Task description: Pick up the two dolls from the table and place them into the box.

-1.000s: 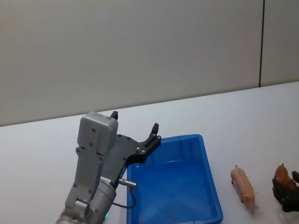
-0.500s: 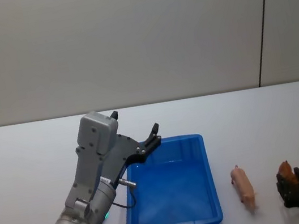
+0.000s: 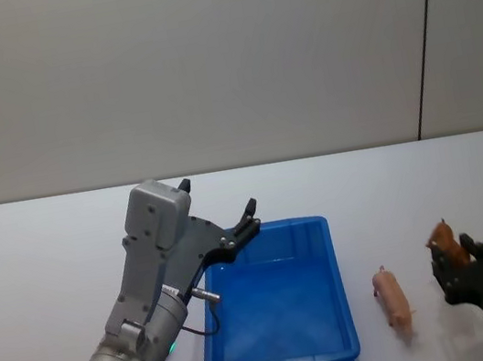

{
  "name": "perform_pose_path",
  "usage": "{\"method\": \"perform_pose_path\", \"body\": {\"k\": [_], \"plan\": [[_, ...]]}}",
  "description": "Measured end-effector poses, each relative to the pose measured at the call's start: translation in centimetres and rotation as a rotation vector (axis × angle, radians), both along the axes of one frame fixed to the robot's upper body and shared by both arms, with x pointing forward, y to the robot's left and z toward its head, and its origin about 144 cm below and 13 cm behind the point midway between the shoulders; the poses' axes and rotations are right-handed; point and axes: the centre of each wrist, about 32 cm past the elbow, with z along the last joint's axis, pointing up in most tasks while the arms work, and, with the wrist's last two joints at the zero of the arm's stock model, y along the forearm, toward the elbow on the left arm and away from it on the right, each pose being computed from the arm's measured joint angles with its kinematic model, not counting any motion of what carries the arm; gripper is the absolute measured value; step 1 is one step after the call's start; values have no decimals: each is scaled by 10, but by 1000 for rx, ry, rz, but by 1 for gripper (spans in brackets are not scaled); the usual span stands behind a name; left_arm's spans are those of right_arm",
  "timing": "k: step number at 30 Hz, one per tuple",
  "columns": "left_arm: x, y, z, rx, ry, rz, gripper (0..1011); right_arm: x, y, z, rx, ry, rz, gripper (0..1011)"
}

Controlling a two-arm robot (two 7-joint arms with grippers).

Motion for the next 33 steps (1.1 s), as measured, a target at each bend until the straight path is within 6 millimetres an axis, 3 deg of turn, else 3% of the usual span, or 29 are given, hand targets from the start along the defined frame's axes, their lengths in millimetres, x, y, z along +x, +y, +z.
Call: {"method": "perform_pose_path", "body": {"k": [18,33], "plan": [[0,0,0,0,0,0,1001,11,12,25,73,-143,236,386],[0,0,0,0,0,0,1001,33,37,21,99,-161,457,387]]}}
